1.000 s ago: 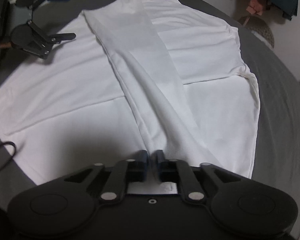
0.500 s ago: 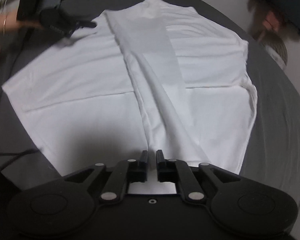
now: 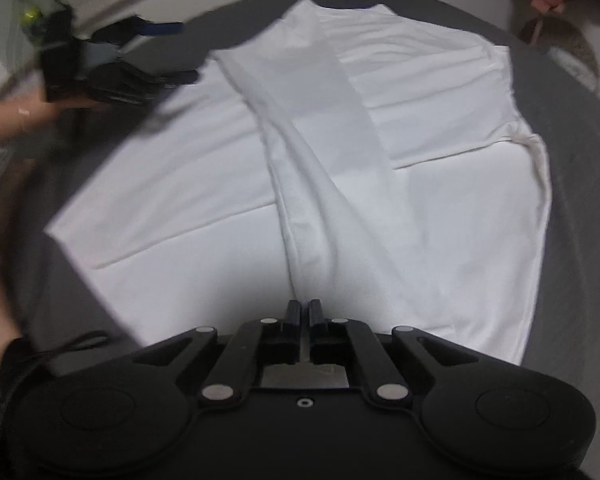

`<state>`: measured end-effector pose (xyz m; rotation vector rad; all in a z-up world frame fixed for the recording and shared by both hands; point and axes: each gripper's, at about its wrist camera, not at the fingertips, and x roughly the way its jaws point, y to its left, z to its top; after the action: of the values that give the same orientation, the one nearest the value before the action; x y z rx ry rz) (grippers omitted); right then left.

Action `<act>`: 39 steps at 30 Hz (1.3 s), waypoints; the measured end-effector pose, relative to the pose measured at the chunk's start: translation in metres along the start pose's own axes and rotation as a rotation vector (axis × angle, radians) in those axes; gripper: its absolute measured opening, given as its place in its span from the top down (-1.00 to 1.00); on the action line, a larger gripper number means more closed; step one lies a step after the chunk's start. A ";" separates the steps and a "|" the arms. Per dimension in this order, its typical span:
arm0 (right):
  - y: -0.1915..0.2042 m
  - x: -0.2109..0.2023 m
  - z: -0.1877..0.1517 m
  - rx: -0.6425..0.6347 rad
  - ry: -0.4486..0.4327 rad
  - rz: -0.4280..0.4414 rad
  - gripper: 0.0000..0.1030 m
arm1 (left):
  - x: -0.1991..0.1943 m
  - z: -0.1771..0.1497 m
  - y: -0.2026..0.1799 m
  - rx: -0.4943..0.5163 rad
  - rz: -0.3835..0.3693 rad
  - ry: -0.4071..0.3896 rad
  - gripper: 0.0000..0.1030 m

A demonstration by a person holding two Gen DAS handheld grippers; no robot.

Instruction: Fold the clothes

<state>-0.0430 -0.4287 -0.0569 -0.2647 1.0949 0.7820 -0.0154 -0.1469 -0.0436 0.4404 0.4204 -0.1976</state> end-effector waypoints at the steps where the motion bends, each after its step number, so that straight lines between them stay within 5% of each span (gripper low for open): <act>1: 0.001 0.000 -0.002 0.000 0.010 0.023 0.92 | 0.000 0.000 0.002 -0.011 -0.004 -0.002 -1.00; 5: 0.003 0.017 -0.006 0.009 0.089 0.030 0.87 | 0.001 0.001 0.004 -0.053 -0.038 -0.004 -1.00; 8: 0.008 0.023 -0.006 -0.014 0.112 0.062 0.51 | 0.001 0.002 0.002 -0.074 -0.057 -0.009 -1.00; 12: -0.005 0.001 0.011 0.067 -0.047 0.155 0.36 | 0.006 0.008 0.009 -0.172 -0.083 -0.013 -1.00; 15: -0.028 -0.010 0.039 0.139 -0.223 -0.002 -0.14 | 0.021 0.015 0.024 -0.258 -0.057 0.000 -1.00; 19: -0.082 0.000 0.094 0.252 -0.340 -0.130 -0.14 | 0.059 0.023 0.064 -0.455 -0.051 0.066 -1.00; 27: -0.214 0.049 0.199 0.677 -0.461 -0.125 -0.14 | 0.144 0.022 0.124 -0.736 -0.006 0.102 -1.00; 34: -0.259 0.100 0.236 0.689 -0.383 -0.219 -0.14 | 0.225 0.008 0.145 -0.899 -0.015 0.120 -0.99; 37: -0.270 0.117 0.245 0.678 -0.353 -0.239 -0.12 | 0.252 0.008 0.143 -0.878 -0.033 0.150 -0.84; 39: -0.273 0.124 0.249 0.672 -0.366 -0.219 -0.03 | 0.268 0.010 0.139 -0.843 -0.038 0.184 -0.43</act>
<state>0.3449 -0.4304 -0.0983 0.3151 0.9019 0.2219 0.2664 -0.0538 -0.1006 -0.3813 0.6468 -0.0046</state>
